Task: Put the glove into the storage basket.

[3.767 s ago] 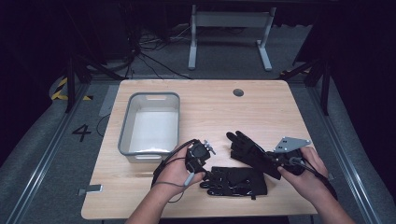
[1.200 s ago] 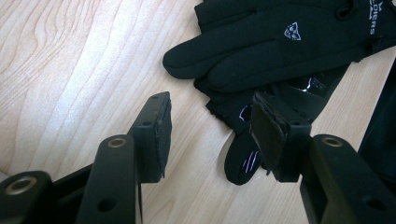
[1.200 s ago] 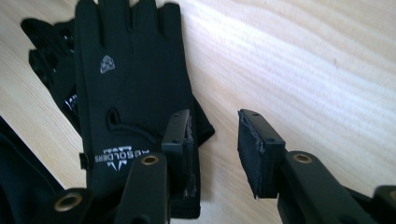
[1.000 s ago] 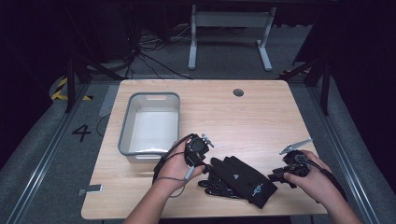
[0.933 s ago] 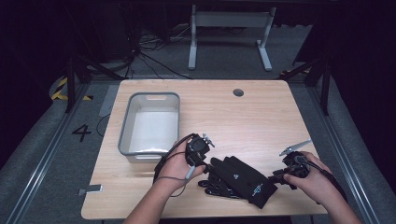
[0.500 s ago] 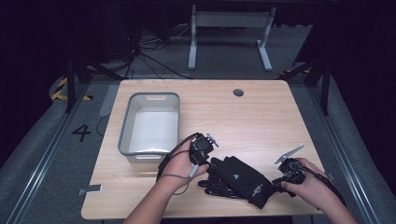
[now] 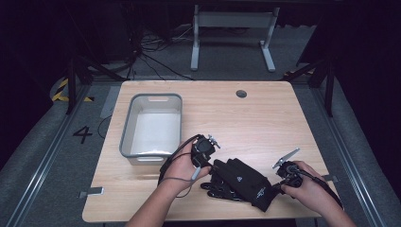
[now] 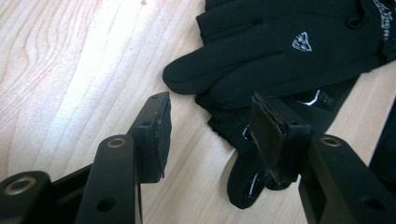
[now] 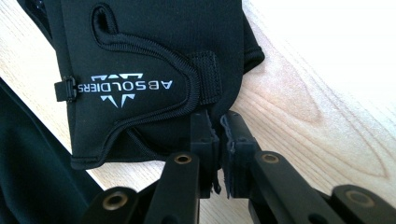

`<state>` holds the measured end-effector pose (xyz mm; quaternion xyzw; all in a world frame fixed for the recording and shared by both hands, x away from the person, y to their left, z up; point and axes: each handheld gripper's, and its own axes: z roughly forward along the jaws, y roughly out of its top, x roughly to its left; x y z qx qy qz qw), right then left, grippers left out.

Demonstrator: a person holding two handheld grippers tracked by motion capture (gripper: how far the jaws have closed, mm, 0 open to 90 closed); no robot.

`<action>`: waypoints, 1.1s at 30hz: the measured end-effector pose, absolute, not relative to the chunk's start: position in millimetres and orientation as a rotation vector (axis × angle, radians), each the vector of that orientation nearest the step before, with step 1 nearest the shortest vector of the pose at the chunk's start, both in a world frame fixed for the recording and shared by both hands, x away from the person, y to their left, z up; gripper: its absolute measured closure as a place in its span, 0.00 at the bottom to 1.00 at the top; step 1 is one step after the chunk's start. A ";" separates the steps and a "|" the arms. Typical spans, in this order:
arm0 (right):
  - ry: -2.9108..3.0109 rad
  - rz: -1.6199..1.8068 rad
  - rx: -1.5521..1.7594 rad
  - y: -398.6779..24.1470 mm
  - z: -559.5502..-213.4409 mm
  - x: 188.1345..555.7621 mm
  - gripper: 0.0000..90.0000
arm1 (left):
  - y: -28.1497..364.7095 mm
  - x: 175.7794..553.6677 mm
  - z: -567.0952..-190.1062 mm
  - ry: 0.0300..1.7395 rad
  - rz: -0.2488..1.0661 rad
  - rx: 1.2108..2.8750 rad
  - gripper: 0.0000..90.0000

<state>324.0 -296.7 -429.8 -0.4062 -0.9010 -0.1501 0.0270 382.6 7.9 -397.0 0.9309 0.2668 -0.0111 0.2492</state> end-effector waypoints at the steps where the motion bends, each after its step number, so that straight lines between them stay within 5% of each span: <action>1: -2.783 -0.463 -1.255 -296.7 -429.8 324.0 0.95 | 7.9 382.6 -397.0 0.727 -0.030 2.536 0.55; 27: -2.799 -0.457 -1.252 -295.5 -429.5 322.4 0.94 | -25.0 410.6 -435.7 0.844 -0.049 2.546 0.59; 33: -2.795 -0.454 -1.256 -295.0 -429.6 322.8 0.94 | -26.3 408.4 -438.1 0.802 -0.035 2.548 0.70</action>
